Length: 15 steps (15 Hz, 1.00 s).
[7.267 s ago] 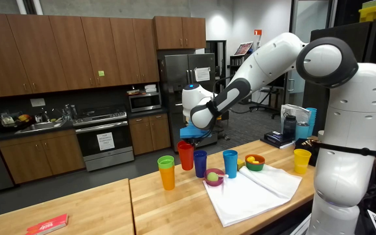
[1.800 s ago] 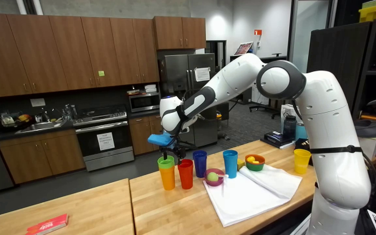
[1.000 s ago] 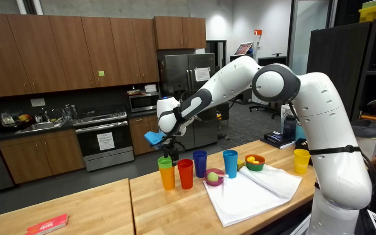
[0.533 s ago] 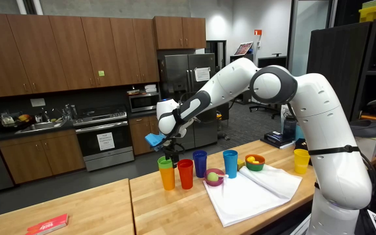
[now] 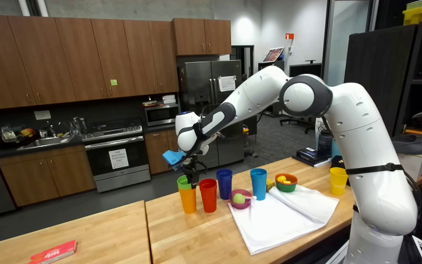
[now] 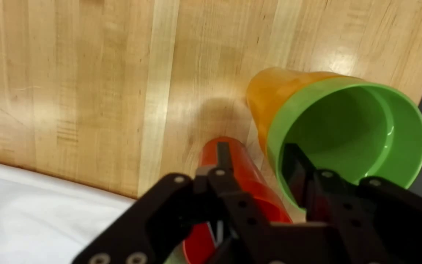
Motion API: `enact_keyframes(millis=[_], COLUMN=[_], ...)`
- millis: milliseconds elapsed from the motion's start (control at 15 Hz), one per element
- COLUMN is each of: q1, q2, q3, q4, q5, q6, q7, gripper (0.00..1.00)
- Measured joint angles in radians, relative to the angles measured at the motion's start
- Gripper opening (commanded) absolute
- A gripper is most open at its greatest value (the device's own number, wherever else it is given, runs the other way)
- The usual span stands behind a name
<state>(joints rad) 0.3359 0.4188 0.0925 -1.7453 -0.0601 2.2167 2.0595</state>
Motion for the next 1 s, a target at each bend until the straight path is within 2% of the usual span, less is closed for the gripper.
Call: enact_keyframes(millis=[67, 133, 1000], q1=[0.0, 0.001, 0.003], q2=[0.0, 0.0, -0.004], q3=[0.0, 0.0, -0.002], q4=[0.0, 0.001, 0.005], q5=[0.0, 0.0, -0.001], q6=[0.0, 0.0, 0.007], q7=[0.0, 0.0, 0.005], gripper=[0.02, 0.0, 0.01])
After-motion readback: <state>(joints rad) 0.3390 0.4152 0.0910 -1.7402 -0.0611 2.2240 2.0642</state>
